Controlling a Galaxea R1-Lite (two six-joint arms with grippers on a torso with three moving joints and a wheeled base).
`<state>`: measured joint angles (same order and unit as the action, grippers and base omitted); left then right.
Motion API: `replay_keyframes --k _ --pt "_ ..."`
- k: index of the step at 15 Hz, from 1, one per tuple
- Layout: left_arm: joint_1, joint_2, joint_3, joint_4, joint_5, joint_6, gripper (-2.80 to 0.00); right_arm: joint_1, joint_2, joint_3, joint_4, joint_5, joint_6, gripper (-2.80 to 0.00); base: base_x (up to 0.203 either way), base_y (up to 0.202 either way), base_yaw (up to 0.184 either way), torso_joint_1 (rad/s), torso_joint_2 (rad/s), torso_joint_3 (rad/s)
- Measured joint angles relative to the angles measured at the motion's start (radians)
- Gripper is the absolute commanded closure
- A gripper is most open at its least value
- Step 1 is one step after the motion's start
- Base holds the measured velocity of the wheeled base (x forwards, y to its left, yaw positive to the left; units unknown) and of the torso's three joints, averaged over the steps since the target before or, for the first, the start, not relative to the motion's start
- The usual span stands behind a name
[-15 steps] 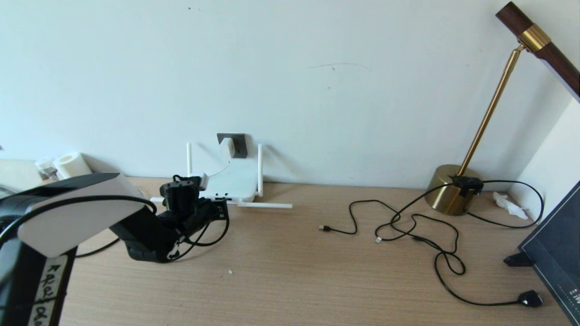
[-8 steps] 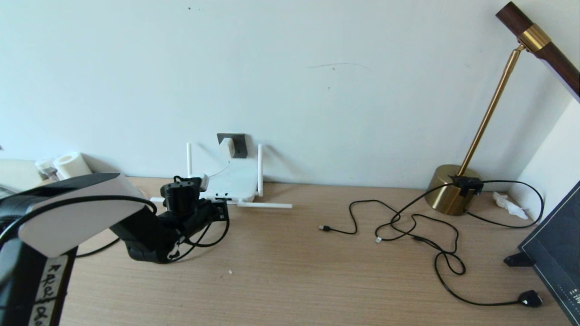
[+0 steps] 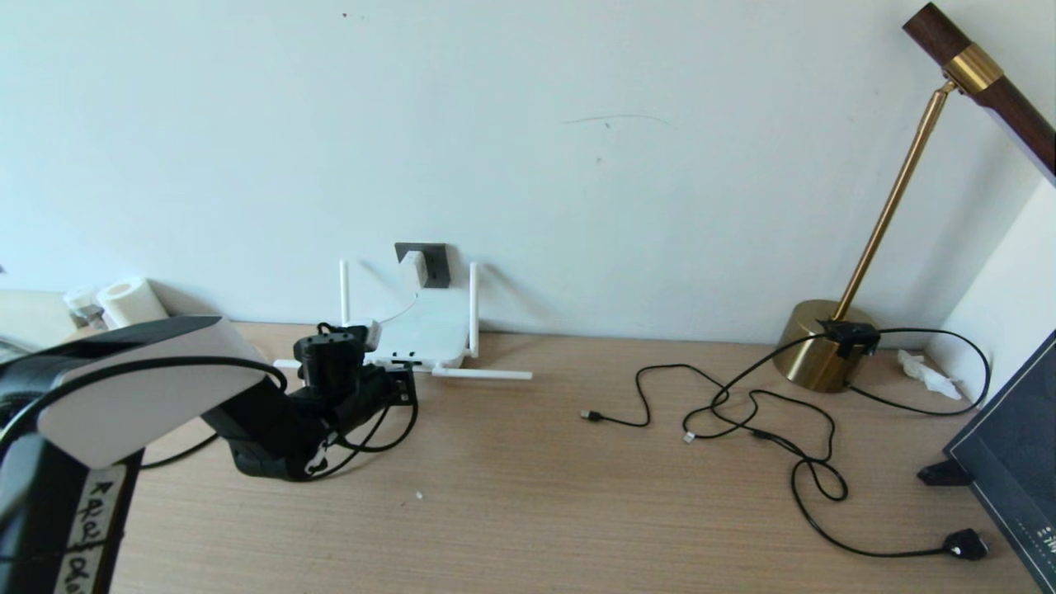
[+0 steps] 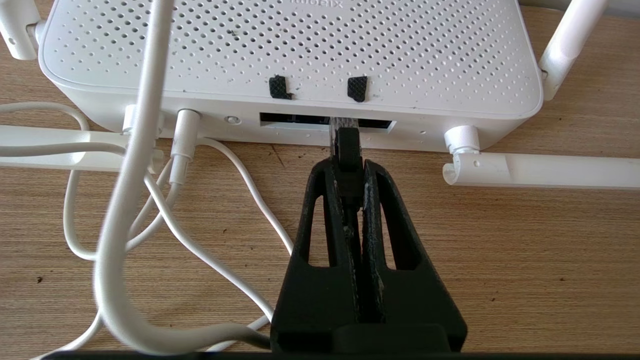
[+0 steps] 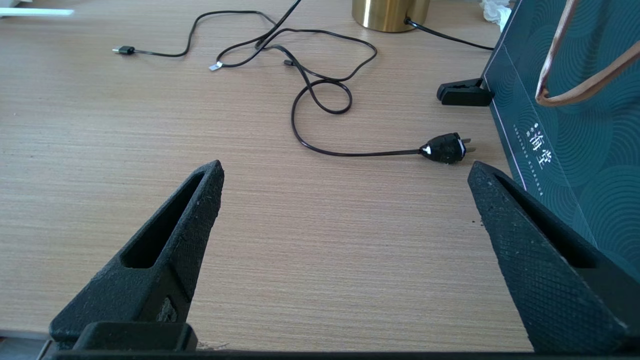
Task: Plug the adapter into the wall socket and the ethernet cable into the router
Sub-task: Plug cable into router interface
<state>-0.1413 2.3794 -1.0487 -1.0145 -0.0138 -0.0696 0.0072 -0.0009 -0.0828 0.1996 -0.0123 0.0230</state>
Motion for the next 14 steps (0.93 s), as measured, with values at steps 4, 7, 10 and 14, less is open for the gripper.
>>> replay_keyframes --k 4,7,10,14 --pt "0.000 0.001 0.000 -0.001 0.000 0.000 0.00 0.000 0.000 0.000 0.000 0.000 0.000 -2.80 0.000 0.000 0.000 0.000 0.00 0.000" --pt "0.001 0.005 0.000 -0.001 0.000 0.000 0.00 0.000 0.000 0.000 0.000 0.000 0.000 -2.80 0.000 0.000 0.000 0.000 0.00 0.000" --pt "0.001 0.008 -0.001 -0.001 0.000 0.000 0.00 0.000 0.000 0.000 0.000 0.000 0.000 -2.80 0.000 0.000 0.000 0.000 0.00 0.000" --pt "0.004 0.010 -0.002 -0.001 0.000 0.000 0.00 0.000 0.000 0.000 0.000 0.000 0.000 -2.80 0.000 0.000 0.000 0.000 0.00 0.000"
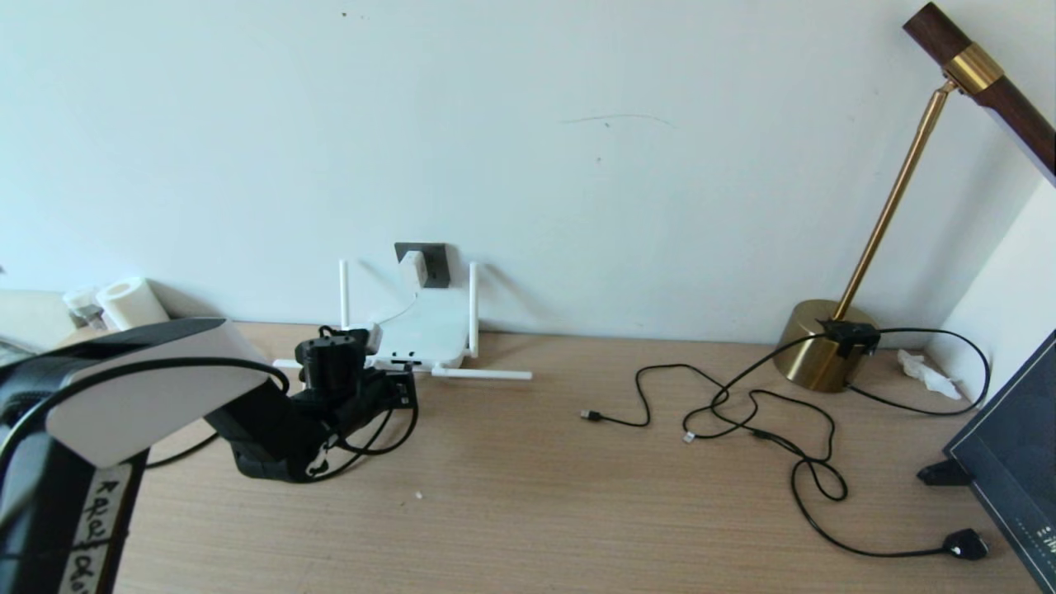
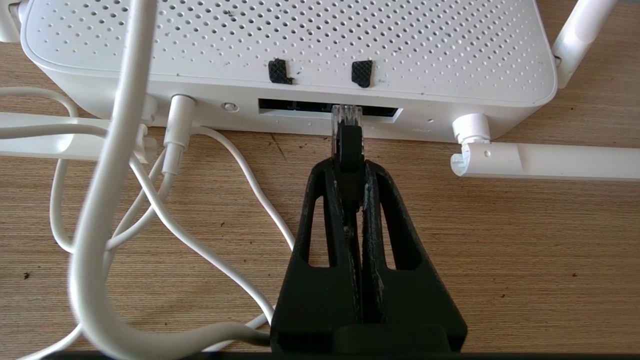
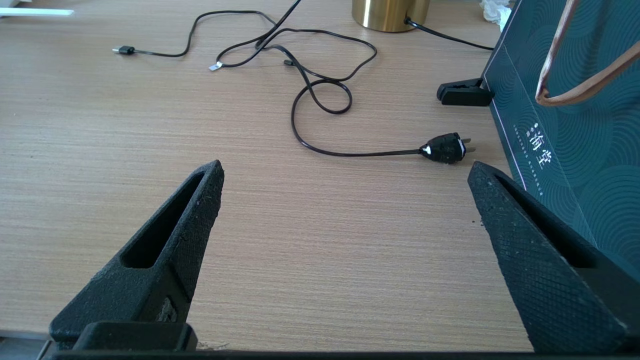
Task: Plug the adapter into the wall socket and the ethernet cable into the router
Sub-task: Plug cable into router interface
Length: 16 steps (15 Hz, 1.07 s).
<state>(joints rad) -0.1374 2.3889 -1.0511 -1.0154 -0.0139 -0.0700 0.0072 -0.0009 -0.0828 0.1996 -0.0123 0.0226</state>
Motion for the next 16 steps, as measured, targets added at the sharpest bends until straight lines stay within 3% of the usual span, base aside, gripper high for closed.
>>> replay_keyframes --k 16 --pt "-0.003 -0.012 0.023 -0.011 0.001 0.008 0.00 0.000 0.000 0.000 0.000 0.000 0.000 -2.80 0.000 0.000 0.000 0.000 0.00 0.000"
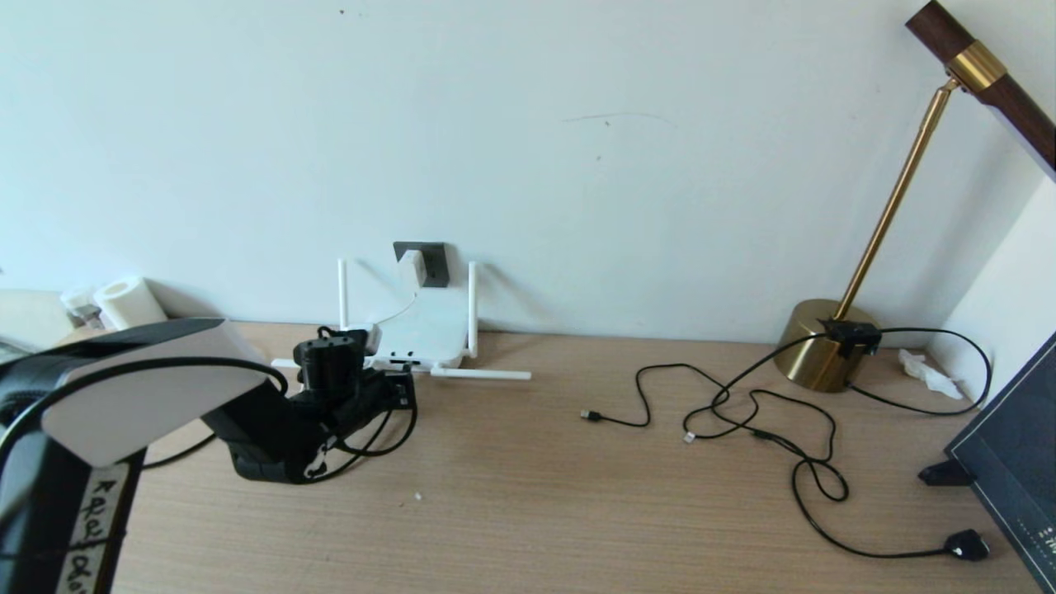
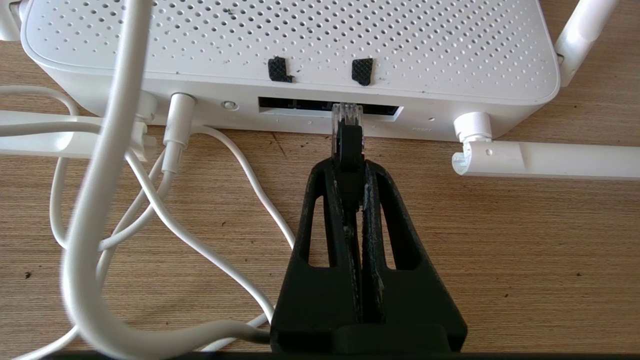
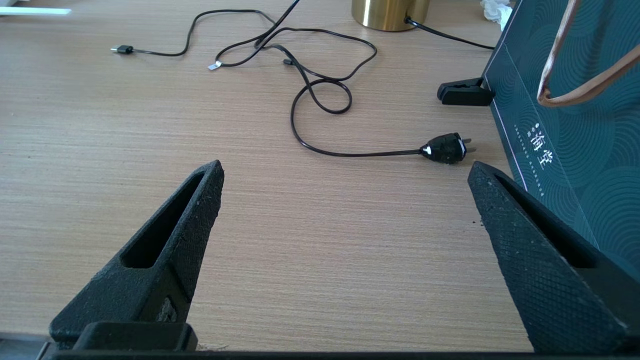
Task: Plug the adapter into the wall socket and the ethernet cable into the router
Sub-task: Plug cable into router interface
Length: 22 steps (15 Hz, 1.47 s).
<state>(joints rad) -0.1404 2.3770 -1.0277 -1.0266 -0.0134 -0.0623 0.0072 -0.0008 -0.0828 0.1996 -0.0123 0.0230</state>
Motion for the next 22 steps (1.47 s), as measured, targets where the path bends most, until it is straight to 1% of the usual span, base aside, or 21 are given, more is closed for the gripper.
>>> replay_keyframes --k 13,20,22 --pt "0.004 -0.037 0.055 -0.005 0.000 -0.001 0.00 0.000 0.000 0.000 0.000 0.000 0.000 -2.80 0.000 0.000 0.000 0.000 0.00 0.000" --pt "0.026 -0.040 0.068 -0.005 -0.001 -0.001 0.00 0.000 0.000 0.000 0.000 0.000 0.000 -2.80 0.000 0.000 0.000 0.000 0.00 0.000" --pt "0.034 -0.040 0.069 -0.005 -0.011 -0.001 0.00 0.000 0.000 0.000 0.000 0.000 0.000 -2.80 0.000 0.000 0.000 0.000 0.00 0.000"
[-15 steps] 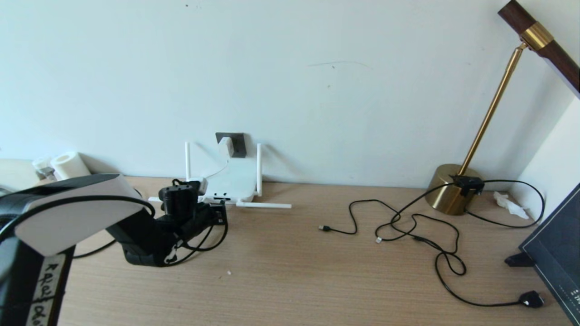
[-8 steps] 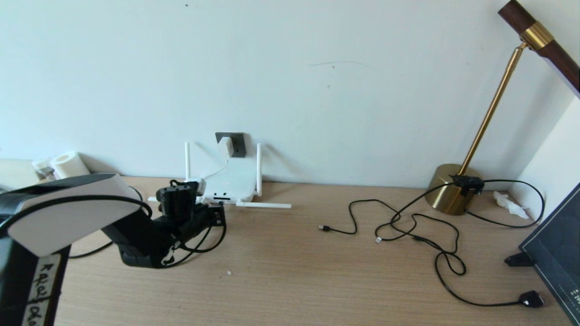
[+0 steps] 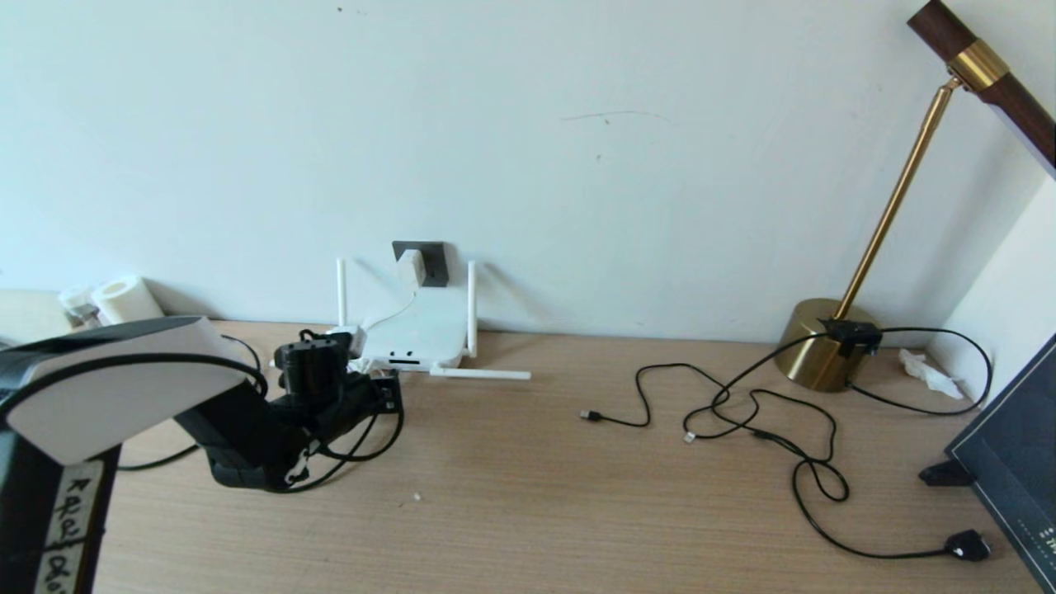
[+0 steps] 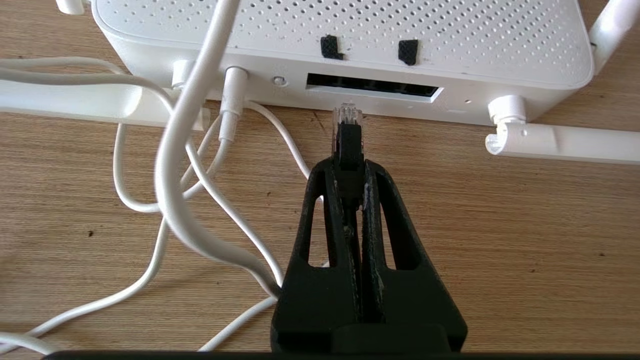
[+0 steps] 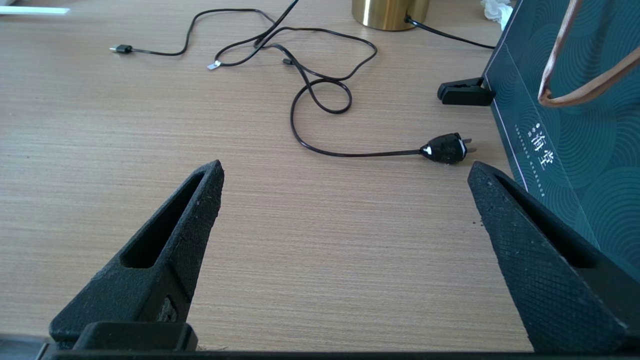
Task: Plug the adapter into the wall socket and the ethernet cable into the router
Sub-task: Plug cable into router interface
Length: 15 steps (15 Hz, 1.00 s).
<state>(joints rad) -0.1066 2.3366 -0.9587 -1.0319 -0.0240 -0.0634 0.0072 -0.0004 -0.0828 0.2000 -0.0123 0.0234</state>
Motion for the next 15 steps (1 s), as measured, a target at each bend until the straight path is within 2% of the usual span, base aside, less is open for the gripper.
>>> replay_keyframes --k 12,15 --pt "0.021 0.000 -0.005 0.001 -0.016 0.004 0.00 0.000 0.000 0.000 0.000 0.000 0.000 -2.80 0.000 0.000 0.000 0.000 0.00 0.000" --pt "0.020 0.000 -0.009 0.001 -0.018 0.029 0.00 0.000 0.000 0.000 0.000 0.000 -0.001 -2.80 0.000 0.000 0.000 0.000 0.00 0.000"
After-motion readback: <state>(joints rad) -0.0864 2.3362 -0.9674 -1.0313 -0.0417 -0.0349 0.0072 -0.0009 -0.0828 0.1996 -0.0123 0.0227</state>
